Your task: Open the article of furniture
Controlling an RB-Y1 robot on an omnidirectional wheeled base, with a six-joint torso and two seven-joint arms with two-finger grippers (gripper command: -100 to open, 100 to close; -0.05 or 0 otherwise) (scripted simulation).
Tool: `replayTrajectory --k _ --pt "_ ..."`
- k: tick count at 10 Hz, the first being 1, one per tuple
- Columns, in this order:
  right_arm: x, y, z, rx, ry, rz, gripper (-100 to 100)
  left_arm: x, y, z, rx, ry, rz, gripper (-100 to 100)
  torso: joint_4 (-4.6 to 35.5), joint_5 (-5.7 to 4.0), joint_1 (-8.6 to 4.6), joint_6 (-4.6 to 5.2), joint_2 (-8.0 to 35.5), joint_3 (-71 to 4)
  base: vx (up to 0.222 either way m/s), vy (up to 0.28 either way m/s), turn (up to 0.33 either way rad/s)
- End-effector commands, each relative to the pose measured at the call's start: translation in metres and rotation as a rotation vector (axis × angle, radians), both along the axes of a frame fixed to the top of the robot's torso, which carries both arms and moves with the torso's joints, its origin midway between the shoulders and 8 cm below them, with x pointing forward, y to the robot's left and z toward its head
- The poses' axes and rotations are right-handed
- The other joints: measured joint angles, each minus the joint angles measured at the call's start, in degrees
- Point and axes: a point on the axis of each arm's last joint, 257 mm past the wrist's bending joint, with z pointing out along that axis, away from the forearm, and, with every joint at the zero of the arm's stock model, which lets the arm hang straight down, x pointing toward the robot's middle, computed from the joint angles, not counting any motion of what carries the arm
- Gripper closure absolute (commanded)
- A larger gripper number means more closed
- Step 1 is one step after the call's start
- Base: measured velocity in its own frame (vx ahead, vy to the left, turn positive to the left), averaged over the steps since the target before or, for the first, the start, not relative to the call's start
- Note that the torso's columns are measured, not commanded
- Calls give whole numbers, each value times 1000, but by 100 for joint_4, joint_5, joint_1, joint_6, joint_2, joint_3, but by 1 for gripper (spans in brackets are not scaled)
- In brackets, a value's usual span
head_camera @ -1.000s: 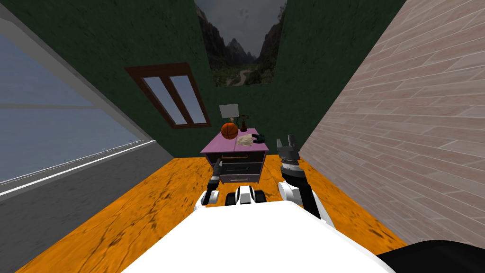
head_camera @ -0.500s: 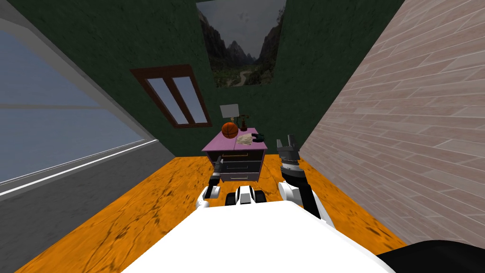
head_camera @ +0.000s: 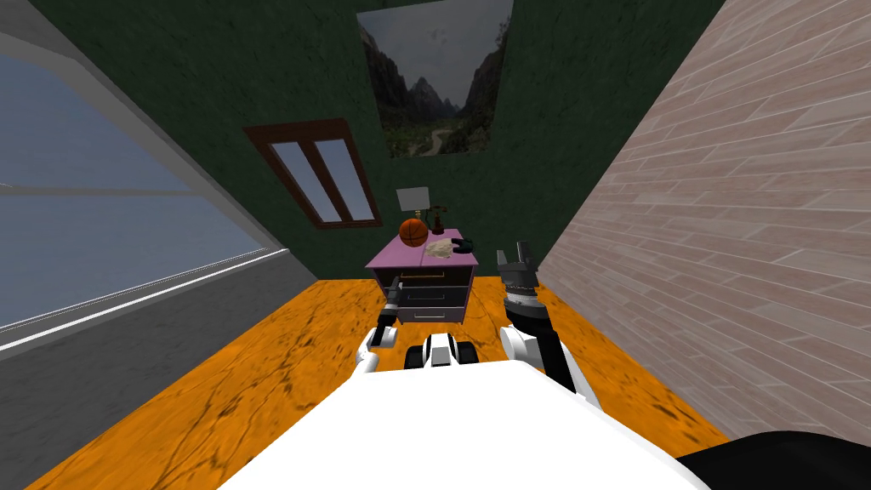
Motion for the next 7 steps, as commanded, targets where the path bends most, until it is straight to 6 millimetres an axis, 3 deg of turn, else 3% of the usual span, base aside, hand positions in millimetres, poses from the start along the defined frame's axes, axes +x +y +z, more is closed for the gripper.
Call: replayTrajectory --k 1,5,7 --pt "0 0 0 0 0 0 0 13 -6 2 -12 24 -2 -100 -1 0 0 0 -3 -2 -44 -16 13" --pt "0 0 0 0 0 0 0 29 -21 4 -49 56 -7 -100 0 1 2 0 -1 -1 -50 -10 15" --pt "0 0 0 0 0 0 0 36 -38 5 -92 73 -13 -100 -1 0 -3 0 -4 -3 -40 -12 15"
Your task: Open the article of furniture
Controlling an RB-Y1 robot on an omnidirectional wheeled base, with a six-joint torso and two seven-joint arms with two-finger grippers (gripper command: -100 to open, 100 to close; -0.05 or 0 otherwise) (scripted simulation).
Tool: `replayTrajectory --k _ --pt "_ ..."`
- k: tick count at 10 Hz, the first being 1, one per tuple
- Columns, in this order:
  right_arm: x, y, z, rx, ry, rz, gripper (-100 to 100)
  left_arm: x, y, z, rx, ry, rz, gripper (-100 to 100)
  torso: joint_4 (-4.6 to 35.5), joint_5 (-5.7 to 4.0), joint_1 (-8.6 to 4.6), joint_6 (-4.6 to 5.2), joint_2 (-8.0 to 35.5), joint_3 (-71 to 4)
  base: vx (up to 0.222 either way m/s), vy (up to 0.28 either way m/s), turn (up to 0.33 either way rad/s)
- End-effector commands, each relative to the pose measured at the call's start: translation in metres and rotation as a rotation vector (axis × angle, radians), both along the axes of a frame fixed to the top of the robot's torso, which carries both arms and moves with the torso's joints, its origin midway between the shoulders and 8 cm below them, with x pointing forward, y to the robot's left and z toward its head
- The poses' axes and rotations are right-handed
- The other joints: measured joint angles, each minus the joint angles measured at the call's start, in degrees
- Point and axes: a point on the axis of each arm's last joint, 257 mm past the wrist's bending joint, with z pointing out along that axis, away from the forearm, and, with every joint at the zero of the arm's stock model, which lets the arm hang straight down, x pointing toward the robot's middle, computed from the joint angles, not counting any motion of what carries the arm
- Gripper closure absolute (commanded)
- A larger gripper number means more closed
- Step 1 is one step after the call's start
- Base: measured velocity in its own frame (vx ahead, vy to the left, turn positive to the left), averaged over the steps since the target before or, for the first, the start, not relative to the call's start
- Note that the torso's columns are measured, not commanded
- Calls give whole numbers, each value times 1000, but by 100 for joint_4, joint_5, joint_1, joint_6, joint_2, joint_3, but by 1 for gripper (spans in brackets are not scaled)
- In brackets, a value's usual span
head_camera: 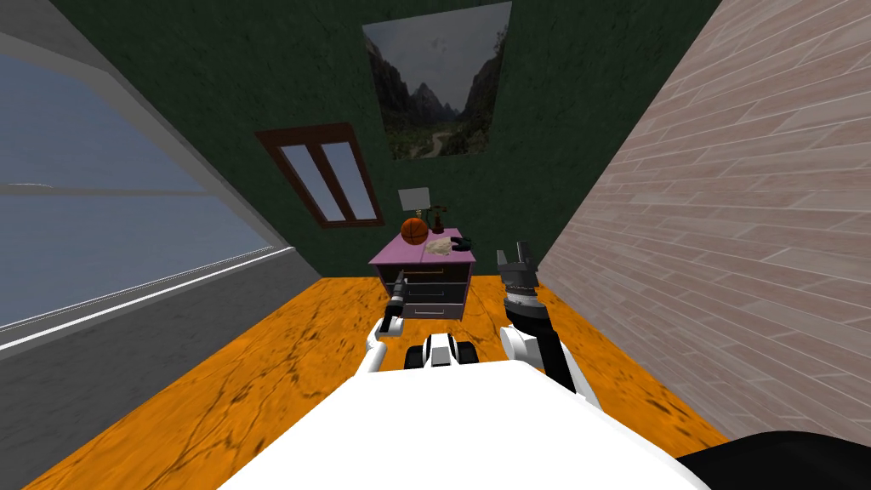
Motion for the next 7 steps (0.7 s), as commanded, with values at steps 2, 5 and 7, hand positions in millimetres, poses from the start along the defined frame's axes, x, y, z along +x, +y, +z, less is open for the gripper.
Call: replayTrajectory --k 2,5,7 --pt "0 0 0 0 0 0 0 3 -15 -1 -38 15 -5 -100 0 1 5 -1 -1 -1 -18 -1 3" --pt "0 0 0 0 0 0 0 13 -18 9 -40 15 -7 -100 -5 1 3 0 -17 -11 43 0 5" --pt "0 0 0 0 0 0 0 10 -17 4 -39 20 -6 100 6 1 3 -1 24 14 -24 0 -4"
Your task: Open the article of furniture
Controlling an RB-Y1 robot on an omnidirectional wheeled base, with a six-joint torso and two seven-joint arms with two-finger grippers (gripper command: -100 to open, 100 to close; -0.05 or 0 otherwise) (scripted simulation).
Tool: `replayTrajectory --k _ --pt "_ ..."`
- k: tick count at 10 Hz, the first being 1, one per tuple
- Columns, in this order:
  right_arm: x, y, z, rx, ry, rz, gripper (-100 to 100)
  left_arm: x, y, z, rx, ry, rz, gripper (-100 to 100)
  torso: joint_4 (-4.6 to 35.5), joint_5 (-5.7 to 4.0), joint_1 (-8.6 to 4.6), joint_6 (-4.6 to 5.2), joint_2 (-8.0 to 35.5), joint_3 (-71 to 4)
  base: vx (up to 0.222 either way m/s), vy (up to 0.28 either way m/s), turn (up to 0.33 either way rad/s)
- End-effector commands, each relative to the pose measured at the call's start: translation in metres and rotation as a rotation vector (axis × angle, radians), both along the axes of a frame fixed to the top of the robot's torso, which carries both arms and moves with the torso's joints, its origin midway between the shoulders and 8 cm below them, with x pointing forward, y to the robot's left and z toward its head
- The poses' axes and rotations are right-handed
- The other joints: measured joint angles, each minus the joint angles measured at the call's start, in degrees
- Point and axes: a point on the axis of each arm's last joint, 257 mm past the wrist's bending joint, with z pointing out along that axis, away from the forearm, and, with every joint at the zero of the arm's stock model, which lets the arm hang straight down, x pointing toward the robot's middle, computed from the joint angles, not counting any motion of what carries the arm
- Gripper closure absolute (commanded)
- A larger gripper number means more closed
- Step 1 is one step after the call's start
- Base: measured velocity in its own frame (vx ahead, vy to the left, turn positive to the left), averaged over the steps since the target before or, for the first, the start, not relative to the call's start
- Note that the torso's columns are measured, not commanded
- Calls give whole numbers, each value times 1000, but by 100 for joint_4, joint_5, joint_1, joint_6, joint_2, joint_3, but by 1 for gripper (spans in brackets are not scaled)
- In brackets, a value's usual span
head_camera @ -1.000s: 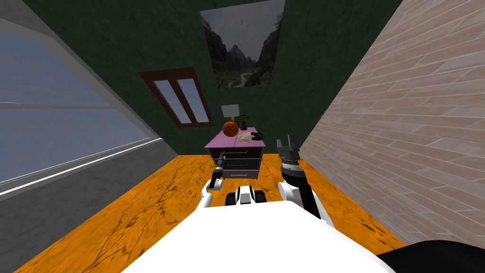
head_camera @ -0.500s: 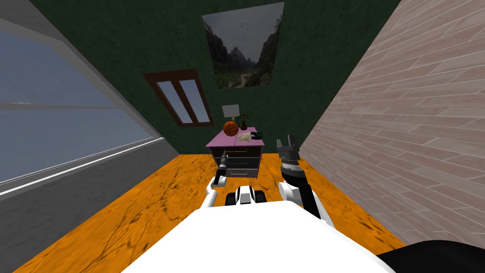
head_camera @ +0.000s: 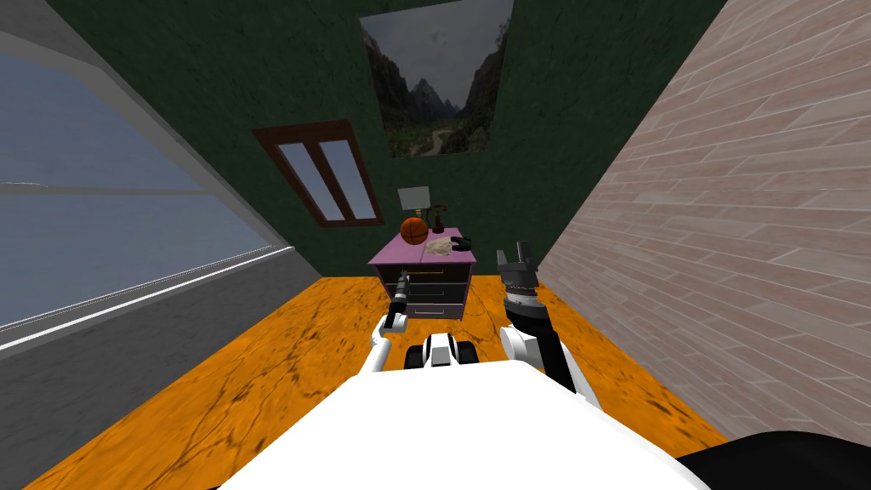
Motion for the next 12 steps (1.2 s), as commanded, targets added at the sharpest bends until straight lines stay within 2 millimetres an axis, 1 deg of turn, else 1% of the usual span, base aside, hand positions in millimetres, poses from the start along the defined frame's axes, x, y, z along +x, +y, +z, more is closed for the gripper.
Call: replayTrajectory --k 1,2,3,6,7,9,10,11,12 --pt "0 0 0 0 0 0 0 6 -1 -1 -2 -2 -6 100 2 -2 -1 1 -7 -3 -50 4 25" --pt "0 0 0 0 0 0 0 14 -3 3 -3 -8 -12 100 3 -3 0 -1 -6 -3 -119 -9 36" --pt "0 0 0 0 0 0 0 13 -3 0 -3 -2 -12 100 4 -3 -3 -3 7 4 -106 -7 19" --pt "0 0 0 0 0 0 0 34 -5 7 -5 -14 -25 100 8 -7 -12 5 -10 -6 -125 -9 32" --pt "0 0 0 0 0 0 0 35 -5 3 -3 -4 -25 100 19 -9 -9 2 5 2 -119 5 13" --pt "0 0 0 0 0 0 0 47 -6 10 -4 -14 -31 100 15 -8 -12 4 -9 -5 -109 -6 27" --pt "0 0 0 0 0 0 0 54 -6 11 -3 -14 -33 100 18 -10 -11 -2 1 0 -147 -4 41" --pt "0 0 0 0 0 0 0 55 -6 9 -2 -7 -34 100 22 -9 -8 -1 13 8 -109 11 8" --pt "0 0 0 0 0 0 0 62 -6 11 -1 -8 -35 100 24 -9 -4 -2 5 4 -92 11 10"
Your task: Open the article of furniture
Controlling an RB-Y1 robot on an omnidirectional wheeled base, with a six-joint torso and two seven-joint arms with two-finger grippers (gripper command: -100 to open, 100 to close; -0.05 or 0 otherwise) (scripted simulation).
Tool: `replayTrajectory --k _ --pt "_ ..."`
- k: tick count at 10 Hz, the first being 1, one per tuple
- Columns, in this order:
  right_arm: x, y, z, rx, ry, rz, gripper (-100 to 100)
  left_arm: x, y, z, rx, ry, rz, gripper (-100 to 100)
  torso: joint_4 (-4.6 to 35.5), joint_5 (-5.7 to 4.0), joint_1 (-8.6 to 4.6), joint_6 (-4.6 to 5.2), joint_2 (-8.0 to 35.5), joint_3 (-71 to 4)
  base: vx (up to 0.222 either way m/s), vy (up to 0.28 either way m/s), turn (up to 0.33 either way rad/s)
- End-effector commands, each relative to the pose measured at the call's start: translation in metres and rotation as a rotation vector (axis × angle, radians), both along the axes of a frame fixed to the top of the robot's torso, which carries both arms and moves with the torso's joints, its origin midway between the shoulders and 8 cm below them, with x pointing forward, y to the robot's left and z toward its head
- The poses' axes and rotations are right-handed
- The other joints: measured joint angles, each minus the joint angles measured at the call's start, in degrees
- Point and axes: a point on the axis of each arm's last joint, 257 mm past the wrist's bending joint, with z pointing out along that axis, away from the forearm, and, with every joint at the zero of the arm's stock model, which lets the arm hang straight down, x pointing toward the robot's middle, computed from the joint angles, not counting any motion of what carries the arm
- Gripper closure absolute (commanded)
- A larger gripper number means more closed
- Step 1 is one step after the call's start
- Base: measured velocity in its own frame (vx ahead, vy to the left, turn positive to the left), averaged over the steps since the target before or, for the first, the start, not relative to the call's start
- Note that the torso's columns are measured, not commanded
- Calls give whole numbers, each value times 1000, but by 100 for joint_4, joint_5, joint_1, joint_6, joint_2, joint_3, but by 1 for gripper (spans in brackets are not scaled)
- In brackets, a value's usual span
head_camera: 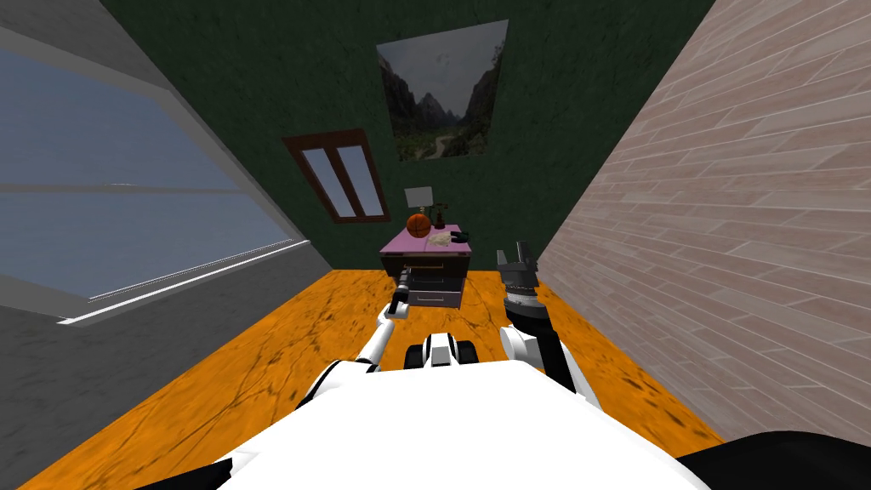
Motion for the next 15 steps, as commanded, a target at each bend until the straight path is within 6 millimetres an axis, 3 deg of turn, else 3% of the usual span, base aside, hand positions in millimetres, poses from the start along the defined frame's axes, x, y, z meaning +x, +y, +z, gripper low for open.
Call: replayTrajectory --k 1,2,7,9,12,13,15 --pt "0 0 0 0 0 0 0 16 0 10 2 -12 -4 100 2 -2 2 -7 -5 -4 -111 -10 34" --pt "0 0 0 0 0 0 0 11 -1 1 2 3 -4 100 2 -2 -4 -7 5 1 -51 -8 8" --pt "0 0 0 0 0 0 0 15 -7 13 2 -17 -18 100 3 -1 -4 2 12 7 -177 13 30" --pt "0 0 0 0 0 0 0 13 -8 3 3 3 -19 100 4 -3 -7 0 -18 -8 -121 14 13" --pt "0 0 0 0 0 0 0 15 -11 10 3 -11 -28 100 -4 2 -1 -1 5 3 -174 14 24" --pt "0 0 0 0 0 0 0 23 -11 12 3 6 -26 -100 3 -2 -9 2 7 3 -105 1 23" --pt "0 0 0 0 0 0 0 33 -13 23 2 6 -29 -100 -31 6 -3 3 -47 -29 -39 1 11"
